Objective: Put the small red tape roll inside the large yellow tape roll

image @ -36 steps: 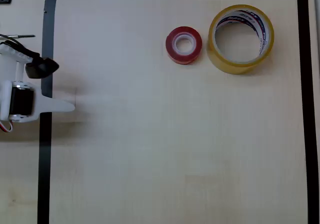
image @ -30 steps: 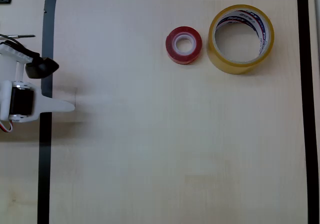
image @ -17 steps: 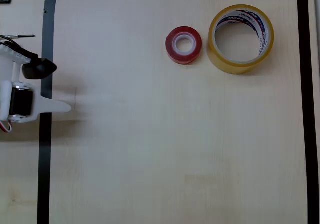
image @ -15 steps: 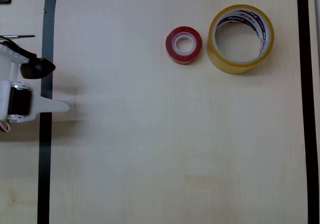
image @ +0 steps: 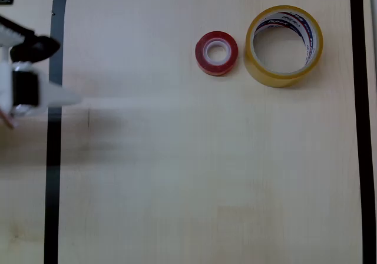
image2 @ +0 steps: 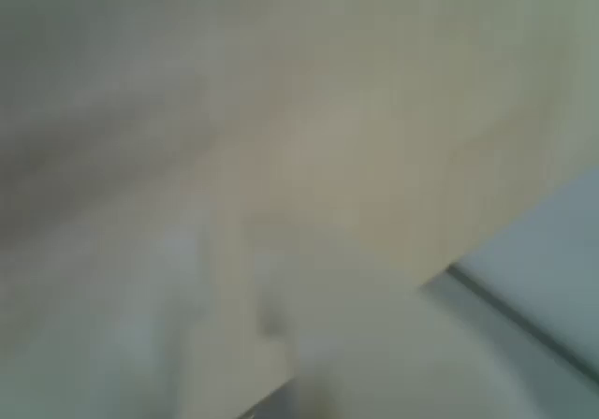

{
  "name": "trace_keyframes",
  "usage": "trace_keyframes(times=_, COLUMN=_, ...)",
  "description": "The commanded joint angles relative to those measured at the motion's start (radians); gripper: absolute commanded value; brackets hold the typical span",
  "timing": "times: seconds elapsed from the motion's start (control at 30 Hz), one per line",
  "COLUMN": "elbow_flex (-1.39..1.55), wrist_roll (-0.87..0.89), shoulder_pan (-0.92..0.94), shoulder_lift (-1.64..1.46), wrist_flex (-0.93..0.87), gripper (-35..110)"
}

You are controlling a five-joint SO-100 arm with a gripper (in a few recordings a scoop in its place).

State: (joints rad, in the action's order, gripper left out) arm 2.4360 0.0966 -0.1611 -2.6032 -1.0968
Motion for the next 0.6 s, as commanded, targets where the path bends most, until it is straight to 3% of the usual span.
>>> trace_keyframes(times=0.0, elbow_flex=-0.230, wrist_roll=0.005, shoulder_pan=-0.043, shoulder_lift=0.189, wrist_flex=0.038, gripper=0)
trace_keyframes(times=0.3, elbow_flex=-0.460, wrist_roll=0.006, shoulder_pan=-0.183, shoulder_lift=0.575, wrist_flex=0.175, gripper=0)
trace_keyframes(times=0.57, elbow_flex=-0.793, wrist_roll=0.006, shoulder_pan=-0.213, shoulder_lift=0.950, wrist_flex=0.176, gripper=0)
